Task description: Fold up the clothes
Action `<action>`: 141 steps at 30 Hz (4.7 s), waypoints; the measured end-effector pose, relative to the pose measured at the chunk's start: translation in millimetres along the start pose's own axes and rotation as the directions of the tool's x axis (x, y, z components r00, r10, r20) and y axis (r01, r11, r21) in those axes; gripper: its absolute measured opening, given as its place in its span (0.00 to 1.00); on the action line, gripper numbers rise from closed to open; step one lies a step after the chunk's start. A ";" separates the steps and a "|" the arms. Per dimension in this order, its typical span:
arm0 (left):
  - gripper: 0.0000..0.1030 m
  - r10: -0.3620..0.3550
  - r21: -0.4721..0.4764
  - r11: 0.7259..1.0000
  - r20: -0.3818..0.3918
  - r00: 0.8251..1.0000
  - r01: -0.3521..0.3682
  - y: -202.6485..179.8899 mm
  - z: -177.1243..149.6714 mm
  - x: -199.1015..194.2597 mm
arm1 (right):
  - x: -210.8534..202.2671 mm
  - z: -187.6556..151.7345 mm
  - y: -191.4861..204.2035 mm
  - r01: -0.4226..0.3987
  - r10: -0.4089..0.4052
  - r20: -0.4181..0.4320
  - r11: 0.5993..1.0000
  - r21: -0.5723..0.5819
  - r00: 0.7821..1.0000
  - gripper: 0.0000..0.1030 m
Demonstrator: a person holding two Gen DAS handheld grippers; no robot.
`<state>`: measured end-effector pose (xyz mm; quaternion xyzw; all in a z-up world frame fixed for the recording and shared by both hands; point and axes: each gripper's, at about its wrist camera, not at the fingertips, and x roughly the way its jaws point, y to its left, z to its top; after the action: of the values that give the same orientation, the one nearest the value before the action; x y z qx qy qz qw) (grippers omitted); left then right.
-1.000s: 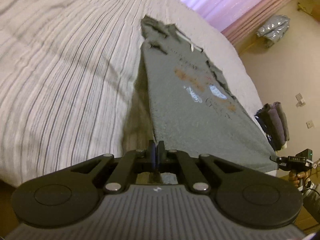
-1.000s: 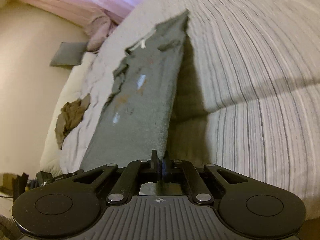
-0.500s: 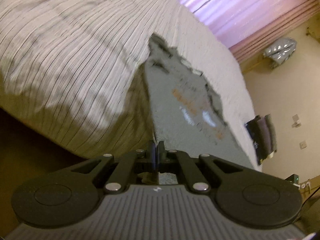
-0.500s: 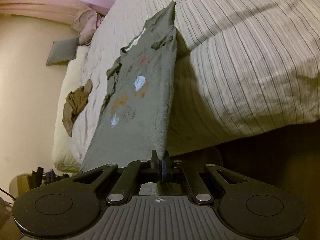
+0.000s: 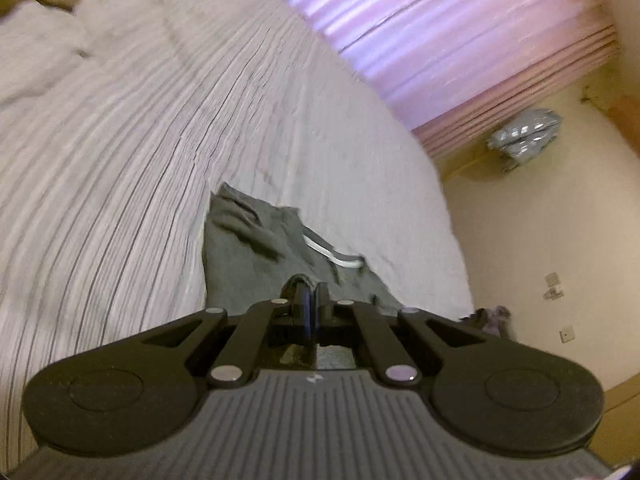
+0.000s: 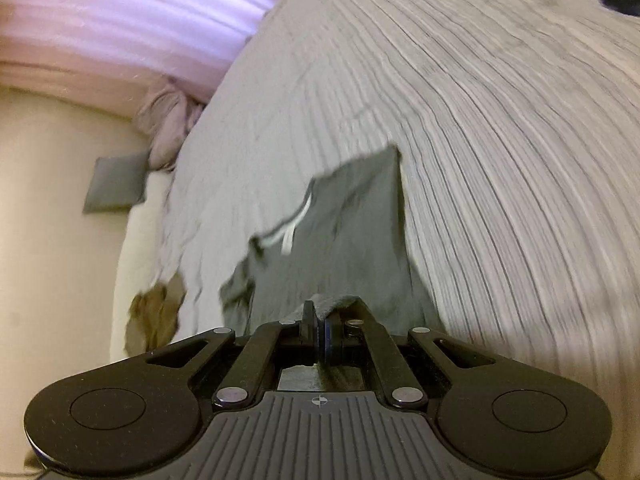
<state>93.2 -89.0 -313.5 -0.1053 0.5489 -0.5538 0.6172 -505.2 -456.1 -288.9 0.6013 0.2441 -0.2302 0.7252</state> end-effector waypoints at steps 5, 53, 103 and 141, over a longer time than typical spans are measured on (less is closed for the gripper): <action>0.01 0.095 -0.168 0.979 -0.103 0.990 -0.111 51.3 47.2 95.5 | 84.7 57.4 -33.5 0.071 -0.086 0.053 0.967 0.243 0.995 0.31; 0.33 0.079 -0.496 0.866 0.004 0.997 -0.067 81.6 69.1 109.4 | 148.3 108.9 -38.3 0.230 -0.243 -0.014 0.933 -0.275 0.970 0.06; 0.00 0.178 0.224 0.957 0.049 0.983 -0.184 10.5 94.6 123.4 | 144.2 98.3 29.9 0.332 -0.219 0.282 0.825 -0.458 0.934 0.00; 0.04 0.462 0.304 0.827 0.114 0.880 -0.474 -60.3 21.9 96.0 | 141.3 30.3 74.8 0.492 -0.364 0.331 0.669 -0.558 0.871 0.58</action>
<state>55.6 -198.3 -314.7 0.1247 0.4485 -0.4661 0.7523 -346.5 -478.8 -316.4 0.2259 0.3697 -0.3567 0.8277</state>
